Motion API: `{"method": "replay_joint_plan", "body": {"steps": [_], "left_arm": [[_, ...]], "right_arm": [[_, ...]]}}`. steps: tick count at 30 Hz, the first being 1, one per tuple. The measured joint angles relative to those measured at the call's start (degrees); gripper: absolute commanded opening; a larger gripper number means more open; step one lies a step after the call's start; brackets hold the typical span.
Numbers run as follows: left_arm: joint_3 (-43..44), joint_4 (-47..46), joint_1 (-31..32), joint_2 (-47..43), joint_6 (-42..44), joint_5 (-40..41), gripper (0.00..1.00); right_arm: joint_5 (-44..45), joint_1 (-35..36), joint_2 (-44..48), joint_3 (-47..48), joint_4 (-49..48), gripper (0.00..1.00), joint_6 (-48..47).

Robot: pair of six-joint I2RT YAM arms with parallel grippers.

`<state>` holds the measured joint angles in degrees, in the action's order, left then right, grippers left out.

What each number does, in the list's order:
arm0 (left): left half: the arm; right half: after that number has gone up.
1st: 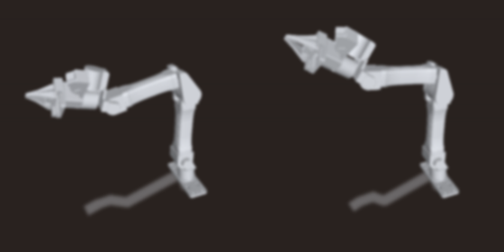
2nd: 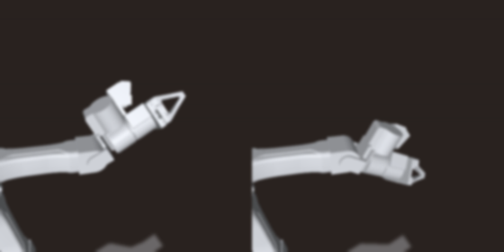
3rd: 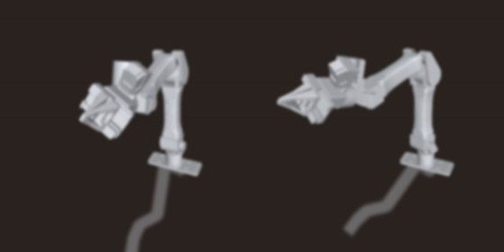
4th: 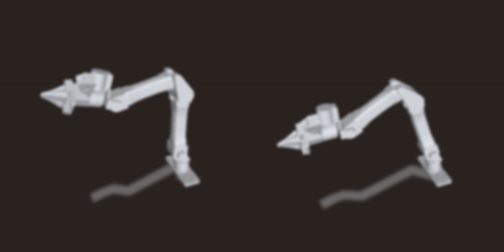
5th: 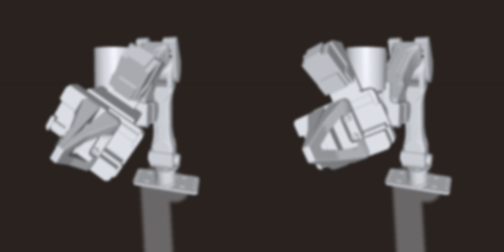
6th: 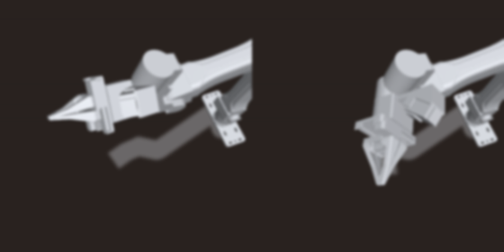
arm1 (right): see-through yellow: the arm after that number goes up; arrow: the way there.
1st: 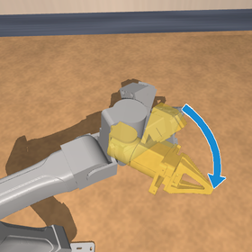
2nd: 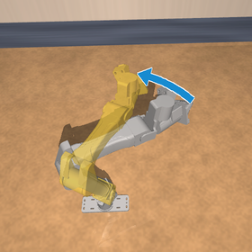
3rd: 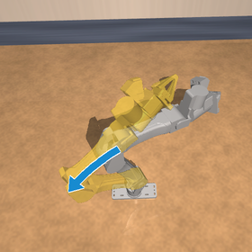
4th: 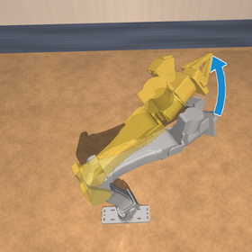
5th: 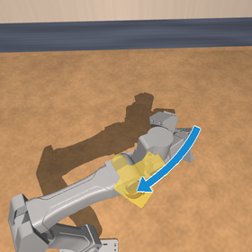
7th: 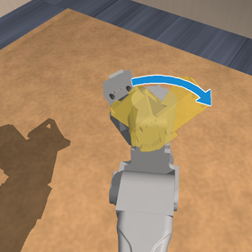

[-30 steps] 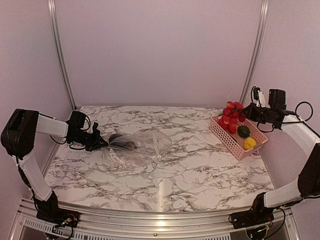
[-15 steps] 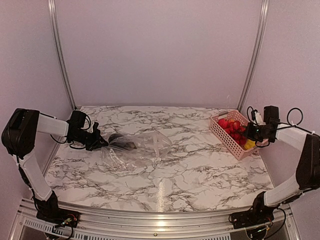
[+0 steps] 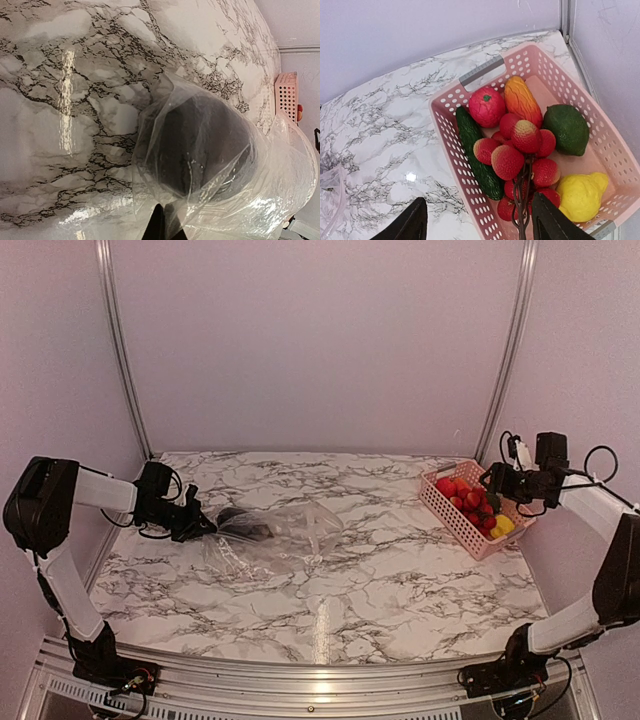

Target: Open the zip-top bag and remove the fake food

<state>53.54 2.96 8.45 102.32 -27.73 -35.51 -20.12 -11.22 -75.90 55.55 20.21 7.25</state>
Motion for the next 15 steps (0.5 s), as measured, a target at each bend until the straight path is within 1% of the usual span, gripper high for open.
{"method": "replay_joint_plan", "body": {"steps": [3,8,11,15], "left_arm": [[0.0,0.0,0.0,0.0,0.2,0.0,0.00],[0.0,0.1,0.0,0.0,0.3,0.0,0.00],[0.0,0.1,0.0,0.0,0.3,-0.3,0.00],[0.0,0.0,0.0,0.0,0.1,-0.7,0.00]], "right_arm": [[-2.0,0.3,0.1,2.7,-0.4,0.67,0.1],[-5.9,3.9,-0.7,4.7,-1.5,0.60,0.4],[-9.4,9.2,-3.2,5.4,-4.1,0.57,1.6],[-13.5,18.8,-7.7,5.4,-7.6,0.53,3.8]]}}
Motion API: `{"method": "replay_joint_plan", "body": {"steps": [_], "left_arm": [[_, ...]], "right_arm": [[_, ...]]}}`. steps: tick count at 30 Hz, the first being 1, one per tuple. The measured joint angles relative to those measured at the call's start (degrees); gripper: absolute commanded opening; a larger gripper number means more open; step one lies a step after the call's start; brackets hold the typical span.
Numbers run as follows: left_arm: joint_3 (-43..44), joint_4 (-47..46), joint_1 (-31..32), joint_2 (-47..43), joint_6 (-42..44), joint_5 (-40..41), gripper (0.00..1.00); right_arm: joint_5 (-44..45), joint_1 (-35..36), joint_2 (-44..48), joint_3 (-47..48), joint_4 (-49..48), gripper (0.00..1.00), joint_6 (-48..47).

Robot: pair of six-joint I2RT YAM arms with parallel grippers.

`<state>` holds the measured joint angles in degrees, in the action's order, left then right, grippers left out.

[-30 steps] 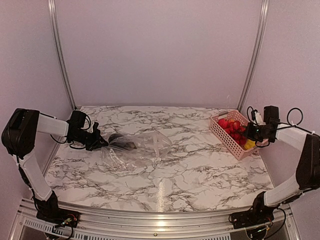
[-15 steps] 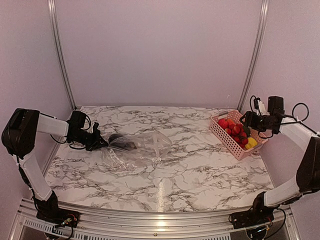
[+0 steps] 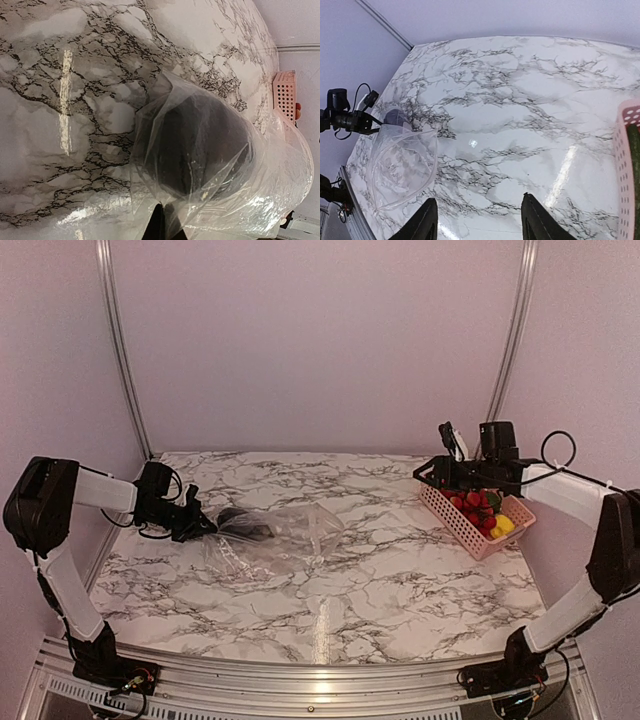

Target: Open the zip-top bag and remove the fake food

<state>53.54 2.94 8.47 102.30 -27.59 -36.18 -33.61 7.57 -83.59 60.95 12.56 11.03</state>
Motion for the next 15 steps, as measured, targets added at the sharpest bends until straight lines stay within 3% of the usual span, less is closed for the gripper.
{"method": "replay_joint_plan", "body": {"steps": [8,15], "left_arm": [[0.0,0.0,0.4,0.0,-0.2,-0.5,0.00],[0.1,0.0,1.1,0.0,-0.4,-1.6,0.00]], "right_arm": [[-5.5,16.2,-11.0,2.0,-5.8,0.38,1.9],[-7.8,24.3,-22.1,7.8,-8.2,0.25,0.2]]}}
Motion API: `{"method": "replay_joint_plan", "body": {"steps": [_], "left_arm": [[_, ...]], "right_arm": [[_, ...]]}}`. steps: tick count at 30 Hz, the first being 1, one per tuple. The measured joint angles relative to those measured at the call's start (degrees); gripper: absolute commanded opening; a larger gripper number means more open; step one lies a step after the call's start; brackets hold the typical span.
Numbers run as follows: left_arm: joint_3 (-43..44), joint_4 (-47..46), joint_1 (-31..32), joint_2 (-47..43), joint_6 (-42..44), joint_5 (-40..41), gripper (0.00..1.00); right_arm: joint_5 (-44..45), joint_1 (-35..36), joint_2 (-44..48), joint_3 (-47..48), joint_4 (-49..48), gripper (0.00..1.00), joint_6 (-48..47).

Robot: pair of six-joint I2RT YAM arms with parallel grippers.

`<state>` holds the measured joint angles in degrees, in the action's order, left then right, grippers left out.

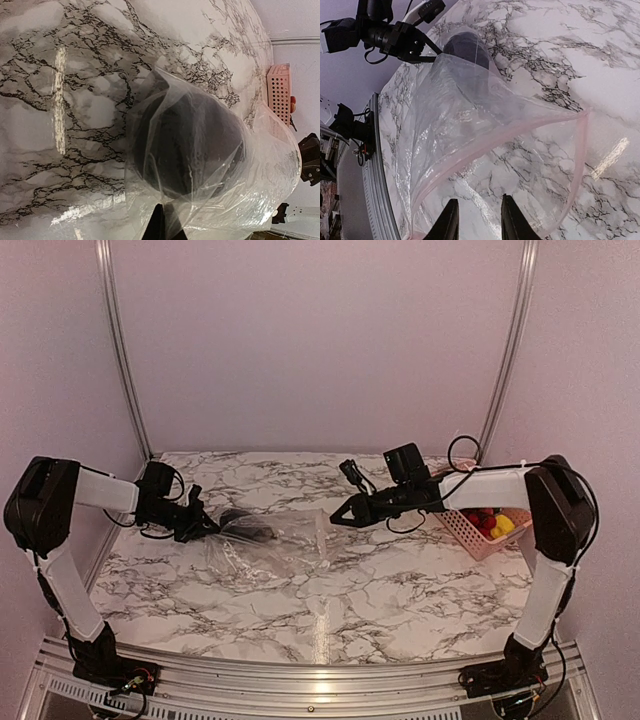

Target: Open the zip-top bag and remove the fake food

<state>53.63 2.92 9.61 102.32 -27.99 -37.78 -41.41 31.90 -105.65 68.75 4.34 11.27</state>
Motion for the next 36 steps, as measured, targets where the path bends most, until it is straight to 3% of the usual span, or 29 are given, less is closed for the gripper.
{"method": "replay_joint_plan", "body": {"steps": [8,15,25,36], "left_arm": [[1.7,-0.1,2.3,1.0,-0.1,-1.3,0.00],[2.3,-0.1,5.7,1.6,-0.1,-2.2,0.00],[2.7,-1.0,10.5,2.8,-1.4,-2.7,0.00],[3.6,-1.8,13.6,5.2,-2.5,-4.0,0.00]], "right_arm": [[-0.3,4.9,-8.5,4.2,-1.3,0.23,-3.1],[-0.3,7.6,-12.0,5.1,-3.9,0.28,-4.5],[0.0,9.7,-15.1,7.3,-5.6,0.50,-5.9],[1.6,10.6,-15.9,7.7,-6.4,0.66,-7.3]]}}
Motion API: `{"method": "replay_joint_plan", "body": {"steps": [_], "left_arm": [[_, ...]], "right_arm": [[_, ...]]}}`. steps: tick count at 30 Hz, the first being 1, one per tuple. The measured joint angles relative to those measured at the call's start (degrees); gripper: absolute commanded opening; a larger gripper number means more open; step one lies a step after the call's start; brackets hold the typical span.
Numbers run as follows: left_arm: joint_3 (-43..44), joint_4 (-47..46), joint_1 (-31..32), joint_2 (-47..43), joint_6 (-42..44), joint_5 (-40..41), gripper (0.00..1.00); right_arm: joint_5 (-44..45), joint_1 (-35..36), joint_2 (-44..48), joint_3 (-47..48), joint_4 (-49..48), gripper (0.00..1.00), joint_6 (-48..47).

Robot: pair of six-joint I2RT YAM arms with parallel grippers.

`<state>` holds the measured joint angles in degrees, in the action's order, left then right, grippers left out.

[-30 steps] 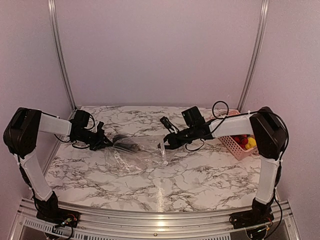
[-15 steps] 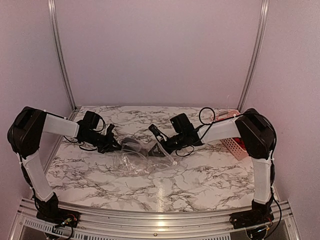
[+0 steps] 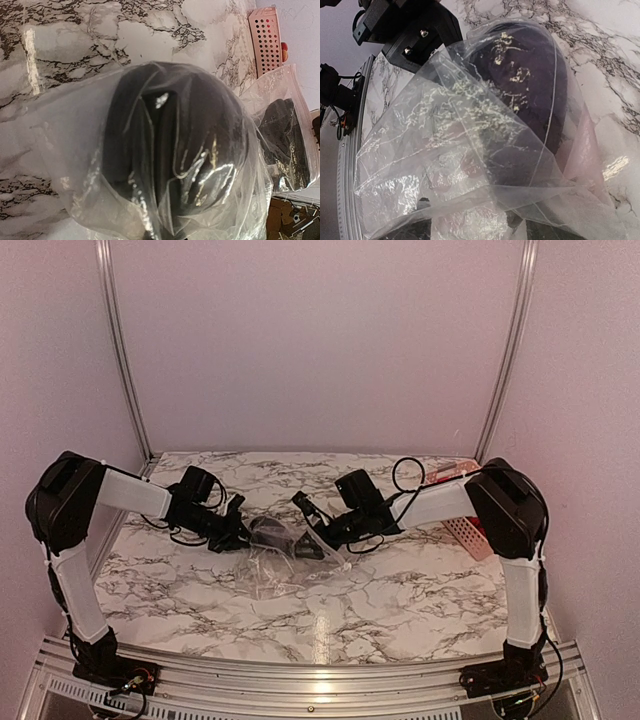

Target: Open the zip-top bag and remove the fake food

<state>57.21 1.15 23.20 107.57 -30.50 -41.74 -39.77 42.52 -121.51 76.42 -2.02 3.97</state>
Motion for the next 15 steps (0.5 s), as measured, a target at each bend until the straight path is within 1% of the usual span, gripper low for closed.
{"method": "replay_joint_plan", "body": {"steps": [2,4,8,11,15], "left_arm": [[0.8,0.0,0.1,0.2,-0.2,-0.3,0.00],[1.6,0.0,0.4,0.3,-0.2,-0.5,0.00],[2.5,0.0,1.4,0.5,-0.2,-1.2,0.00],[3.1,0.1,1.9,0.8,-0.2,-2.0,0.00],[3.3,0.5,2.6,1.2,0.1,-2.9,0.00]], "right_arm": [[0.3,0.0,-0.3,0.5,-0.1,0.71,-0.4],[0.9,0.0,-0.7,0.9,-0.1,0.74,-0.9],[3.0,0.0,-1.2,1.8,0.1,0.75,-1.6],[5.2,0.1,-1.5,2.4,0.2,0.79,-2.2],[9.5,0.8,-1.9,3.4,0.3,0.78,-2.5]]}}
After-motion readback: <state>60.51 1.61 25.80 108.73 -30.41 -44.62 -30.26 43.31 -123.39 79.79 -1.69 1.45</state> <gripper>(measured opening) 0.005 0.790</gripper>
